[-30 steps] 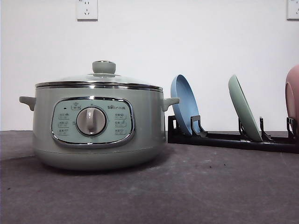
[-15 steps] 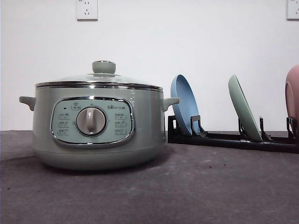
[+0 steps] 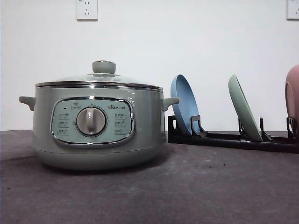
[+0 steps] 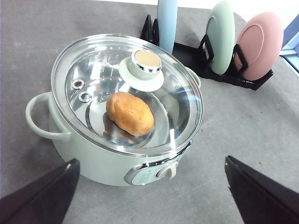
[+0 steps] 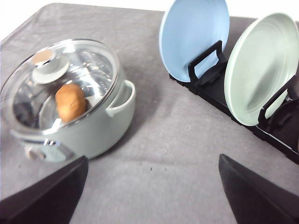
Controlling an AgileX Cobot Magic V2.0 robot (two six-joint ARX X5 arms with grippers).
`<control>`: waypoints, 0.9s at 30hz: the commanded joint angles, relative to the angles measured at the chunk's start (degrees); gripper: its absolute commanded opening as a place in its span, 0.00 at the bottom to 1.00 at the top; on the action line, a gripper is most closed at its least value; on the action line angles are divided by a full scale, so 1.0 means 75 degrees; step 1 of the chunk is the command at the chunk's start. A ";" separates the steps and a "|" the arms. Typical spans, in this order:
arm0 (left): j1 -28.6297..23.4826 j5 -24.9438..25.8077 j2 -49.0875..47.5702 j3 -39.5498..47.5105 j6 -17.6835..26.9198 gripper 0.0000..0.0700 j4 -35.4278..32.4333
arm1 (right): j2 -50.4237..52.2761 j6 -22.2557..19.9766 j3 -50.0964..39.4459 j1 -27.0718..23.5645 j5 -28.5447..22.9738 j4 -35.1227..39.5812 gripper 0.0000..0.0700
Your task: Transfer potato from steamer to green plate
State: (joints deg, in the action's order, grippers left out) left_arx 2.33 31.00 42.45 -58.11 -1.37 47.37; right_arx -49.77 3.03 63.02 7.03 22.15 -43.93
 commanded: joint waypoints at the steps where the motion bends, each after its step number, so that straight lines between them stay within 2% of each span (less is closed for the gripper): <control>1: 0.0015 0.0044 0.0024 -0.0175 0.0093 0.91 -0.0093 | -0.0213 0.0294 0.0195 0.0017 -0.0015 0.0245 0.81; 6: 0.0015 0.0044 0.0025 -0.0175 0.0090 0.91 -0.0090 | -0.0954 0.0396 0.0548 0.0015 -0.0053 0.0760 0.81; 10: 0.0015 0.0042 0.0025 -0.0175 0.0090 0.91 -0.0083 | -0.1852 0.0401 0.1195 0.0015 -0.0332 0.0982 0.81; 19: 0.0015 0.0044 0.0025 -0.0175 0.0090 0.91 -0.0085 | -0.4170 0.0543 0.3075 0.0009 -0.0706 0.0994 0.81; 27: 0.0015 0.0044 0.0025 -0.0175 0.0090 0.91 -0.0082 | -0.5802 0.0539 0.4065 -0.0026 -0.1079 0.1037 0.80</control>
State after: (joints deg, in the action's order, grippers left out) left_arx 2.33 31.00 42.35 -58.11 -1.37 47.40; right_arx -91.77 6.46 92.05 6.81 14.31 -36.66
